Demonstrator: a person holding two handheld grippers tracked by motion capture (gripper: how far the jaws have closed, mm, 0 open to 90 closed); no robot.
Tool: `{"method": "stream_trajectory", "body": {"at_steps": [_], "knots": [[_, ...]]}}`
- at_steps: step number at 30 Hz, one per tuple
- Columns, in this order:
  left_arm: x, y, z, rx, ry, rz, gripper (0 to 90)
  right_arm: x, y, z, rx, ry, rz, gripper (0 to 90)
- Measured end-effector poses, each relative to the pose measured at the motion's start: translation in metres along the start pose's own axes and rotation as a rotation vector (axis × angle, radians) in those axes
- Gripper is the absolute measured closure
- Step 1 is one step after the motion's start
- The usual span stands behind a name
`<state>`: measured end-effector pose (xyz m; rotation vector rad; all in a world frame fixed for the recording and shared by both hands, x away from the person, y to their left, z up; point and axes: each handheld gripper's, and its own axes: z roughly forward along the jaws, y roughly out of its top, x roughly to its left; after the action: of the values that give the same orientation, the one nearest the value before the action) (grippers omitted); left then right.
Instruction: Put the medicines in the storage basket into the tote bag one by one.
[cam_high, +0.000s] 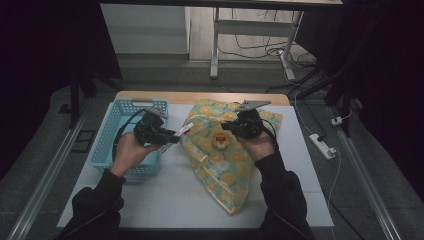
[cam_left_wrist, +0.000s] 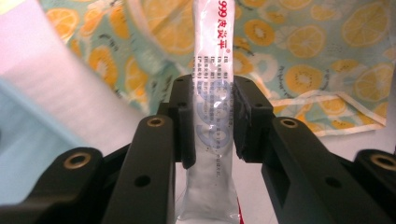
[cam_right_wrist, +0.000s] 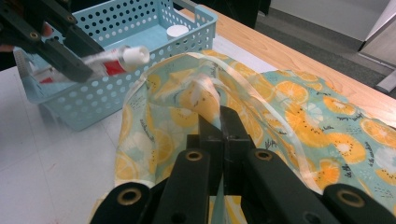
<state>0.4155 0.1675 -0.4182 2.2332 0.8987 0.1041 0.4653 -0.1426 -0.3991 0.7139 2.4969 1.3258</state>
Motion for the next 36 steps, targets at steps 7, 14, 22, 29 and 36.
{"method": "stream_trajectory", "body": {"at_steps": [7, 14, 22, 29, 36], "knots": [[-0.010, 0.014, 0.015, 0.012, -0.028, 0.033, 71.3, 0.000, 0.000, 0.000, -0.003, 0.001, 0.000, 90.0], [-0.019, 0.026, 0.031, 0.030, -0.050, 0.061, 71.3, 0.000, 0.000, -0.001, -0.004, 0.001, -0.001, 90.0], [-0.025, 0.037, 0.046, 0.043, -0.074, 0.069, 71.3, 0.000, 0.001, -0.002, -0.011, 0.001, -0.002, 90.0], [-0.028, 0.048, 0.059, 0.065, -0.070, 0.083, 71.3, 0.002, 0.002, -0.001, -0.011, 0.005, -0.005, 90.0], [-0.029, 0.059, 0.077, 0.070, -0.062, 0.101, 71.2, 0.002, 0.001, -0.001, -0.010, 0.004, -0.004, 90.0]]}}
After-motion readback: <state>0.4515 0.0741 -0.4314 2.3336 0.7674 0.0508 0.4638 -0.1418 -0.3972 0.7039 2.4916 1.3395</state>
